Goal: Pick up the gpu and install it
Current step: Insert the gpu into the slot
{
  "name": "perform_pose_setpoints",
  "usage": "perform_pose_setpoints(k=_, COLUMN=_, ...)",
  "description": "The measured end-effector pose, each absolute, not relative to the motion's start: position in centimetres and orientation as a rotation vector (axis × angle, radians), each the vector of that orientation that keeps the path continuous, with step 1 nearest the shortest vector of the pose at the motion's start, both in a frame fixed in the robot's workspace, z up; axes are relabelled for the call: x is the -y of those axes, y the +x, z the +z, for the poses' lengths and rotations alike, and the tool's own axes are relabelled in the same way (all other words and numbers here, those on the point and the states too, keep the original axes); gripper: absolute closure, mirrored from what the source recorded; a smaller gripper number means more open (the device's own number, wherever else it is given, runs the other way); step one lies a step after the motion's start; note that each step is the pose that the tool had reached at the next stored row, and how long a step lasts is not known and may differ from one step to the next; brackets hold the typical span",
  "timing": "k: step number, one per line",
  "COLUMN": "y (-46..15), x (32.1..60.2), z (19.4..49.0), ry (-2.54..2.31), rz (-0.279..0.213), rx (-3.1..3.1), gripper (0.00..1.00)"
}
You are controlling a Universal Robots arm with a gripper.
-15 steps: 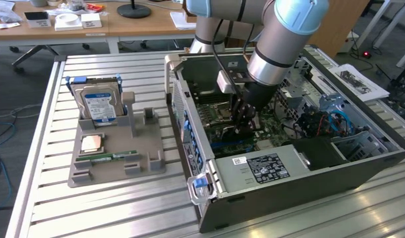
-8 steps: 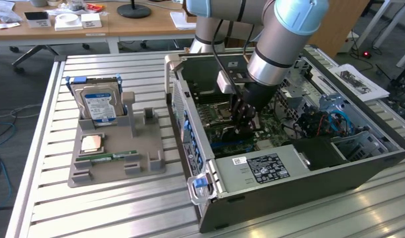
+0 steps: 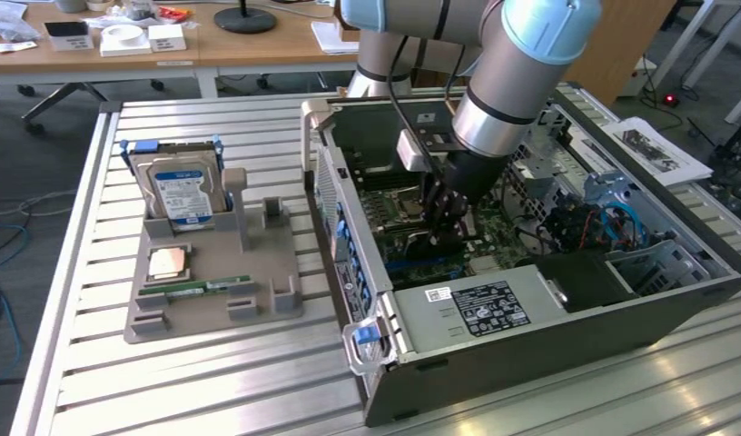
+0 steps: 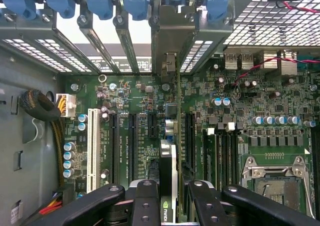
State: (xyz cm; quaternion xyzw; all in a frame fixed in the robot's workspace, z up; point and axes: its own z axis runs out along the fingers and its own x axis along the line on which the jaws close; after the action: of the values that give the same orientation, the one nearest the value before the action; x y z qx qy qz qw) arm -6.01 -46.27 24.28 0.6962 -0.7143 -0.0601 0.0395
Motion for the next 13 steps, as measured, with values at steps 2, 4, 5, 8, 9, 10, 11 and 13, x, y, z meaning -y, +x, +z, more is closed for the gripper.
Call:
perform_pose_setpoints(k=2, y=-6.01, x=46.27, z=24.28, ry=2.134, rz=-0.184, rx=2.189, gripper=0.73)
perform_pose_setpoints(k=4, y=-6.01, x=46.27, z=24.28, ry=2.134, rz=-0.184, rx=2.189, gripper=0.73)
perform_pose_setpoints(k=5, y=-6.01, x=46.26, z=24.27, ry=2.134, rz=-0.184, rx=2.189, gripper=0.72)
perform_pose_setpoints(k=8, y=-6.01, x=46.27, z=24.27, ry=2.134, rz=-0.184, rx=2.189, gripper=0.6)
perform_pose_setpoints(k=9, y=-6.01, x=46.27, z=24.28, ry=2.134, rz=-0.184, rx=2.189, gripper=0.55)
perform_pose_setpoints(k=10, y=-6.01, x=46.27, z=24.27, ry=2.134, rz=-0.184, rx=2.189, gripper=0.55)
perform_pose_setpoints(k=11, y=-6.01, x=46.27, z=24.28, ry=2.134, rz=-0.184, rx=2.189, gripper=0.55)
perform_pose_setpoints(k=13, y=-6.01, x=46.27, z=24.28, ry=2.134, rz=-0.184, rx=2.189, gripper=0.48)
